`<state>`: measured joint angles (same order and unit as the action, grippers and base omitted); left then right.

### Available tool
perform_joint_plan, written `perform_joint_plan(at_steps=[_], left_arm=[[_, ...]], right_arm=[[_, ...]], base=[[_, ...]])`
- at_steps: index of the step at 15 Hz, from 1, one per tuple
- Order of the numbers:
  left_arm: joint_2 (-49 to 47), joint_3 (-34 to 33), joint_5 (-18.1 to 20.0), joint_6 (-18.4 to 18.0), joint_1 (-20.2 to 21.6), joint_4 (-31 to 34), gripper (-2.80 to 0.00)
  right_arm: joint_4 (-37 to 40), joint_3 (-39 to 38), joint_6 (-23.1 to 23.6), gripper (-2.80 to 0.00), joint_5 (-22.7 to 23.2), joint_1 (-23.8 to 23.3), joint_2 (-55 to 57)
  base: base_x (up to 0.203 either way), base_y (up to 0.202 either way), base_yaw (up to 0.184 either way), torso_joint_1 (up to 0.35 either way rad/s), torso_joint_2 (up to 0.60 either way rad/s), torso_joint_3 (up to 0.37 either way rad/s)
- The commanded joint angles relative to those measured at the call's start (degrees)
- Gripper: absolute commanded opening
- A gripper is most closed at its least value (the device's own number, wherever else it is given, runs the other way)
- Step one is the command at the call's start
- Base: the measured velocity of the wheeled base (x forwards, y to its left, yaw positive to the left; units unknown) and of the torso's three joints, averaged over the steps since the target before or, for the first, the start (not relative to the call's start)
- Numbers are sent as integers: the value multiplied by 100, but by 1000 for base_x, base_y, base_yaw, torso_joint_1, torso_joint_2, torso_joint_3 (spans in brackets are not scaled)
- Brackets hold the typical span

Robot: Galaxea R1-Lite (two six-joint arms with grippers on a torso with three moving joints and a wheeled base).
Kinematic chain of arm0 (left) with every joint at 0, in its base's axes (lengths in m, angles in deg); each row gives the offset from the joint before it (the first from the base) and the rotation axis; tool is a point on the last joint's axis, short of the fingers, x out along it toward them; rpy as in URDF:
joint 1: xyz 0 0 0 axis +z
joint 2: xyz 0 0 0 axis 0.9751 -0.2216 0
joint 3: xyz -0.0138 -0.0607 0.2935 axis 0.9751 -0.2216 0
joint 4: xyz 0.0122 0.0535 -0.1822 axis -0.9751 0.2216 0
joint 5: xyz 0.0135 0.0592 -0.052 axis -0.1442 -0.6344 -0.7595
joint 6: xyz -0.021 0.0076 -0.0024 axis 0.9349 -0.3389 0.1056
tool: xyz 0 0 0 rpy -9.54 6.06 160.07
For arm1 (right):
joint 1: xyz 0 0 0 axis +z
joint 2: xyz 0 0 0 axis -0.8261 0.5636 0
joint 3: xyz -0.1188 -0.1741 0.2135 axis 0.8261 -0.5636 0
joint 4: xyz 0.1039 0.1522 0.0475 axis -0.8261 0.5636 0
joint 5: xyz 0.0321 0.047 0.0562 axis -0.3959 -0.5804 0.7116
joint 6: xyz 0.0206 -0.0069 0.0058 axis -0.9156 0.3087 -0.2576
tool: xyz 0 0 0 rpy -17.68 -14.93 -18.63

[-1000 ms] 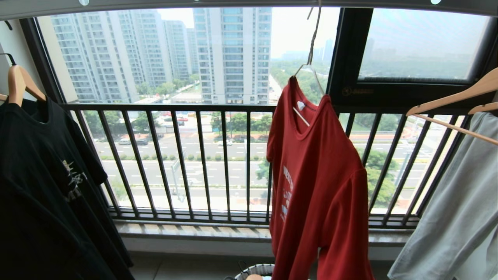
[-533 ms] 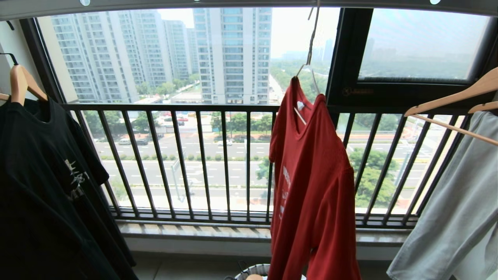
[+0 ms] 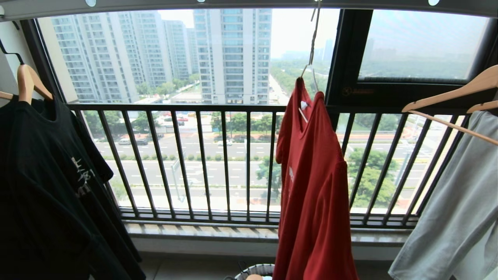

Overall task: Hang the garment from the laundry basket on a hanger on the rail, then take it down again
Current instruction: Take the clothes off the clothes rack

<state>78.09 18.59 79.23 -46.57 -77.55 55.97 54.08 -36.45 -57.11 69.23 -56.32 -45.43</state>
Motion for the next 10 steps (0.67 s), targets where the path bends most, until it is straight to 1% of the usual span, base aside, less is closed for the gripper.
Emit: perform_joint_plan(at_steps=[1,9,10], left_arm=[[-7,0,-7,7,0,-4,-280],[-7,0,1,7,0,-4,-280],[-7,0,2,7,0,-4,-280]], right_arm=[[0,0,12,-280,5,1,5],[-8,0,-63,-280,-4,1,4],[0,0,-112,-280,-4,1,5]], base=[[0,0,0,0,0,0],[0,0,0,0,0,0],[0,0,0,101,-197,-125]])
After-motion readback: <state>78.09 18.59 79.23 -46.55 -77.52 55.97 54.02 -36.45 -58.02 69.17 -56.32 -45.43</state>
